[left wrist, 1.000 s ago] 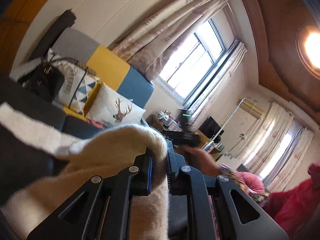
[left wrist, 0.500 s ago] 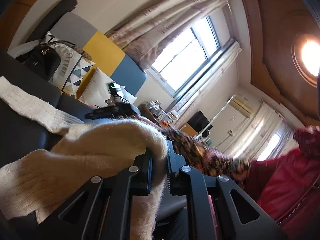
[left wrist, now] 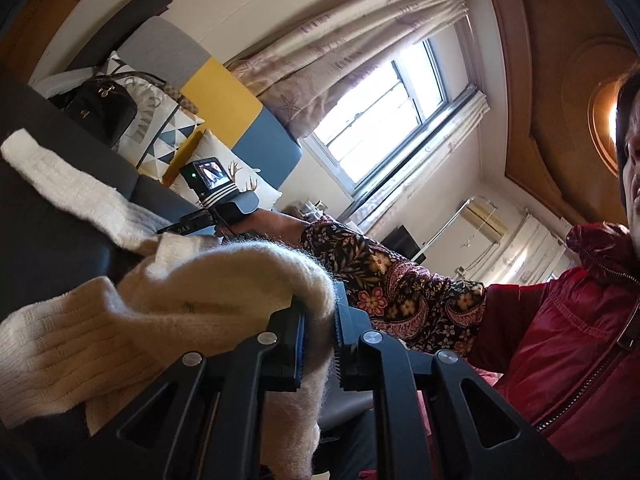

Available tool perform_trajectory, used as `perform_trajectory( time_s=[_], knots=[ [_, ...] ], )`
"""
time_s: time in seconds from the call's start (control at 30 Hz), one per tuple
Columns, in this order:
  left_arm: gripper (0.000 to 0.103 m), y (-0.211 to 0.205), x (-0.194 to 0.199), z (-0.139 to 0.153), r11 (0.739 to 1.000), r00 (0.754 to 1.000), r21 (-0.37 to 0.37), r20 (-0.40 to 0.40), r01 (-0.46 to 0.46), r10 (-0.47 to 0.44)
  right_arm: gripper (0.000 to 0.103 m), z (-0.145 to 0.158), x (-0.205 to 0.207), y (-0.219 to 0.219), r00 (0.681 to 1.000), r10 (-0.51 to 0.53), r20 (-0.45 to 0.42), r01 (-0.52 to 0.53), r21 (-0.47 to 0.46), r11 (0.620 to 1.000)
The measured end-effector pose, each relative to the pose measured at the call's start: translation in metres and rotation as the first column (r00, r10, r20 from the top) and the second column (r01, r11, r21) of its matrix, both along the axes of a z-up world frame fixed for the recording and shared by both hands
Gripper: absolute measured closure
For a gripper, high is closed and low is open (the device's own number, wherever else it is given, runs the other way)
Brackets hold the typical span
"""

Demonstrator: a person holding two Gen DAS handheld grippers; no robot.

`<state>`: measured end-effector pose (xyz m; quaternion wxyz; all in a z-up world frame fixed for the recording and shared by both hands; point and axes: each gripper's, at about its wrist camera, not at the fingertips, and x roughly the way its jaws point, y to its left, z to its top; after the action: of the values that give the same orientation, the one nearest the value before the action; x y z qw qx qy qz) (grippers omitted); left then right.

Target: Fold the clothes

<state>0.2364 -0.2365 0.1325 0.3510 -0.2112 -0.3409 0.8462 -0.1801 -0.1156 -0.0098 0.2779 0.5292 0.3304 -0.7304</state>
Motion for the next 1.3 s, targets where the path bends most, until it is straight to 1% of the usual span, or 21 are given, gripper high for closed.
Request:
perform_trajectory(
  time_s=[0.03, 0.1, 0.17, 0.2, 0.27, 0.3, 0.33, 0.37, 0.43, 0.47, 0.53, 0.57, 0.67, 0.77, 0.87, 0.93, 1.0, 1.07, 1.13, 1.2, 1.3],
  knots=[
    [0.091, -0.001, 0.000, 0.000, 1.000, 1.000, -0.001, -0.001, -0.005, 0.005, 0.015, -0.001, -0.002, 0.002, 1.000, -0.014, -0.015, 0.014, 0.008, 1.000],
    [0.091, -0.002, -0.001, 0.000, 1.000, 1.000, -0.003, 0.003, -0.012, 0.012, 0.007, -0.003, -0.012, 0.008, 0.998, -0.068, 0.006, 0.068, -0.011, 0.998],
    [0.091, -0.003, -0.001, -0.001, 1.000, 1.000, -0.006, 0.003, -0.013, 0.013, 0.007, -0.003, -0.023, 0.016, 0.988, -0.135, 0.073, 0.139, -0.057, 0.989],
    [0.091, -0.004, -0.002, -0.002, 1.000, 1.000, -0.009, 0.005, -0.016, 0.016, 0.013, -0.001, -0.025, 0.018, 0.984, -0.147, 0.105, 0.157, -0.092, 0.983],
    [0.091, -0.006, -0.004, -0.004, 1.000, 1.000, -0.005, 0.014, -0.018, 0.018, 0.030, 0.004, -0.022, 0.024, 0.983, -0.131, 0.129, 0.151, -0.158, 0.976],
    [0.091, -0.006, -0.006, -0.005, 1.000, 1.000, 0.000, 0.018, -0.020, 0.020, 0.049, 0.006, -0.021, 0.023, 0.984, -0.119, 0.132, 0.142, -0.182, 0.973],
    [0.091, -0.007, -0.007, -0.005, 1.000, 0.999, 0.003, 0.022, -0.025, 0.025, 0.079, 0.008, -0.020, 0.023, 0.981, -0.125, 0.149, 0.155, -0.210, 0.965],
    [0.091, -0.007, -0.008, -0.006, 1.000, 0.999, 0.005, 0.025, -0.029, 0.029, 0.094, 0.011, -0.020, 0.025, 0.975, -0.138, 0.174, 0.178, -0.243, 0.953],
    [0.091, -0.008, -0.009, -0.005, 0.999, 0.998, 0.012, 0.034, -0.045, 0.045, 0.094, 0.014, -0.021, 0.027, 0.960, -0.179, 0.214, 0.238, -0.291, 0.927],
    [0.091, -0.008, -0.009, -0.005, 0.998, 0.998, 0.016, 0.037, -0.052, 0.052, 0.094, 0.015, -0.021, 0.033, 0.949, -0.203, 0.239, 0.278, -0.337, 0.899],
    [0.091, -0.012, -0.012, 0.000, 0.997, 0.996, 0.007, 0.043, -0.074, 0.073, 0.095, 0.019, -0.020, 0.048, 0.916, -0.253, 0.311, 0.376, -0.445, 0.813],
    [0.091, -0.014, -0.014, 0.003, 0.997, 0.995, 0.000, 0.046, -0.083, 0.083, 0.095, 0.024, -0.021, 0.062, 0.892, -0.279, 0.356, 0.436, -0.510, 0.742],
    [0.091, -0.022, -0.020, 0.014, 0.994, 0.993, -0.003, 0.041, -0.113, 0.113, 0.095, 0.042, -0.024, 0.116, 0.799, -0.325, 0.505, 0.601, -0.663, 0.447],
    [0.091, -0.030, -0.026, 0.030, 0.990, 0.990, -0.001, 0.012, -0.140, 0.140, 0.095, 0.060, -0.013, 0.175, 0.735, -0.291, 0.612, 0.672, -0.716, 0.191],
    [0.091, -0.035, -0.030, 0.052, 0.986, 0.986, -0.016, -0.037, -0.166, 0.165, 0.095, 0.083, 0.009, 0.238, 0.717, -0.253, 0.649, 0.666, -0.745, -0.023],
    [0.091, -0.043, -0.029, 0.071, 0.982, 0.977, 0.022, -0.101, -0.185, 0.187, 0.095, 0.103, 0.030, 0.279, 0.728, -0.248, 0.639, 0.626, -0.767, -0.139],
    [0.091, -0.054, -0.028, 0.091, 0.973, 0.962, 0.053, -0.149, -0.225, 0.230, 0.095, 0.127, 0.061, 0.313, 0.746, -0.271, 0.609, 0.576, -0.793, -0.197],
    [0.091, -0.063, -0.029, 0.103, 0.964, 0.946, 0.058, -0.187, -0.259, 0.266, 0.095, 0.156, 0.096, 0.339, 0.761, -0.306, 0.572, 0.527, -0.821, -0.222],
    [0.091, -0.064, -0.039, 0.103, 0.962, 0.950, 0.017, -0.154, -0.274, 0.273, 0.095, 0.174, 0.122, 0.361, 0.766, -0.346, 0.542, 0.492, -0.840, -0.227],
    [0.091, -0.050, -0.054, 0.085, 0.967, 0.967, -0.068, -0.091, -0.246, 0.239, 0.095, 0.187, 0.143, 0.383, 0.760, -0.379, 0.529, 0.472, -0.849, -0.238],
    [0.088, -0.022, -0.075, 0.047, 0.967, 0.983, -0.184, 0.021, -0.175, 0.182, 0.095, 0.193, 0.174, 0.419, 0.722, -0.430, 0.542, 0.476, -0.840, -0.260]
  ],
)
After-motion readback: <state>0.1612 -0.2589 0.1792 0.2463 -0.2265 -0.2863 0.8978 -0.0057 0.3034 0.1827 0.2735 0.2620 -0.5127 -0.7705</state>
